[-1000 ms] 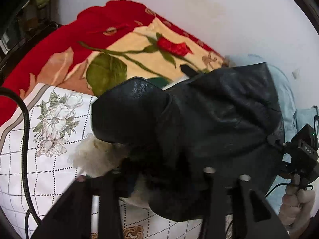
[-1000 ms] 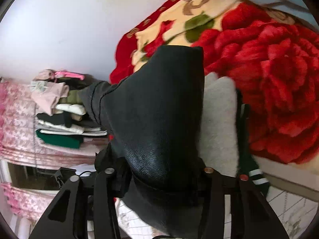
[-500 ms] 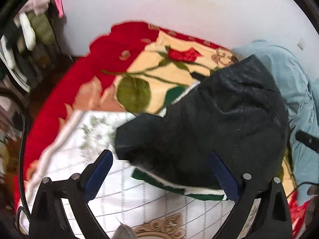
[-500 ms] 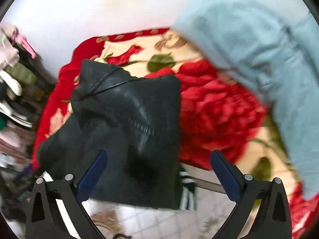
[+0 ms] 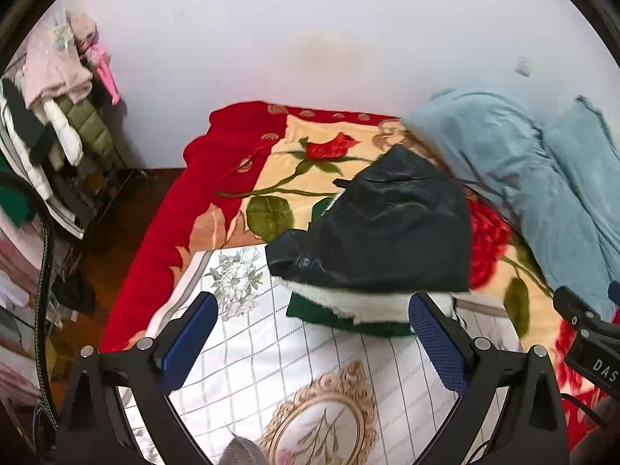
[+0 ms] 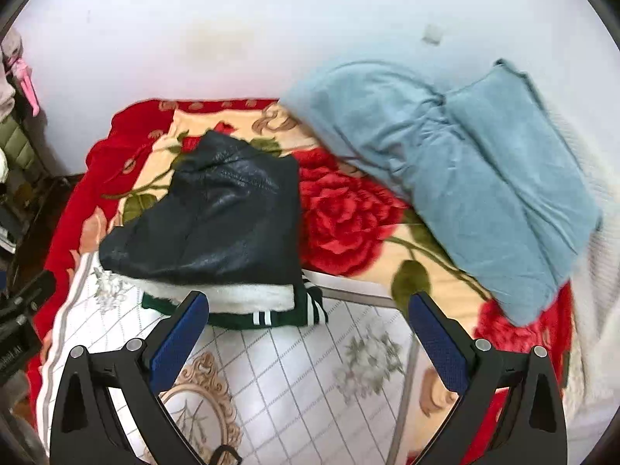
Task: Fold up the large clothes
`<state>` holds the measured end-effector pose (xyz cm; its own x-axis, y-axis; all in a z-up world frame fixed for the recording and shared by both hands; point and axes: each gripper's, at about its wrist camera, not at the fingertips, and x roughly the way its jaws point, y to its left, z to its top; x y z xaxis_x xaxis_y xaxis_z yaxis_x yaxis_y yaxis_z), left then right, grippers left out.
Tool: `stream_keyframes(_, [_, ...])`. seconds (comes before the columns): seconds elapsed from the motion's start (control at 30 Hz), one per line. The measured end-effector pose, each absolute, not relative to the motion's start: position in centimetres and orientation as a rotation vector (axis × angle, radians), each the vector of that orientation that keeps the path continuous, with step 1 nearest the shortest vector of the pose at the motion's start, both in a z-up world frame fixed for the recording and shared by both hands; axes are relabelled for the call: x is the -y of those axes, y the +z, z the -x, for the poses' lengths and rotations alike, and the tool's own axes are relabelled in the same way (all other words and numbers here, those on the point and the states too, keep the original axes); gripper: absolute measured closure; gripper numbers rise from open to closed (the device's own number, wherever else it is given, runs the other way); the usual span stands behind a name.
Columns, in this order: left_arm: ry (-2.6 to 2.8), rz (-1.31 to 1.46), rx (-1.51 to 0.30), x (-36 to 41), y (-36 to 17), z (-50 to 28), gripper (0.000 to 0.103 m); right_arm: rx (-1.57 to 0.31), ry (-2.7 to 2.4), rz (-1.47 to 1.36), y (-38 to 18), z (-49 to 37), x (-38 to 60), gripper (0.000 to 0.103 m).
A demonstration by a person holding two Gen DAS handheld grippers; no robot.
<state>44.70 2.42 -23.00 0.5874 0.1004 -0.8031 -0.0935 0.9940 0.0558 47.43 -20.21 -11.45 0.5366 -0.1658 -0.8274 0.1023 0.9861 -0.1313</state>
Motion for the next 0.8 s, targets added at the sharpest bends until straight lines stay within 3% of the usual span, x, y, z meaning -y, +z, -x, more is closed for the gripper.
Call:
stream_keyframes(0.43, [0.015, 0.008, -0.794, -3.0, -8.8, -30.1, 0.002, -0.819, -0.250, 0.051, 5.7, -28.6, 16.9, 0.000])
stream_keyframes(0.8, [0.038, 0.000, -0.700, -4.3, -2.8, -21.2, 0.002, -0.705, -0.204, 0.075, 14.8, -16.8, 14.4, 0.000])
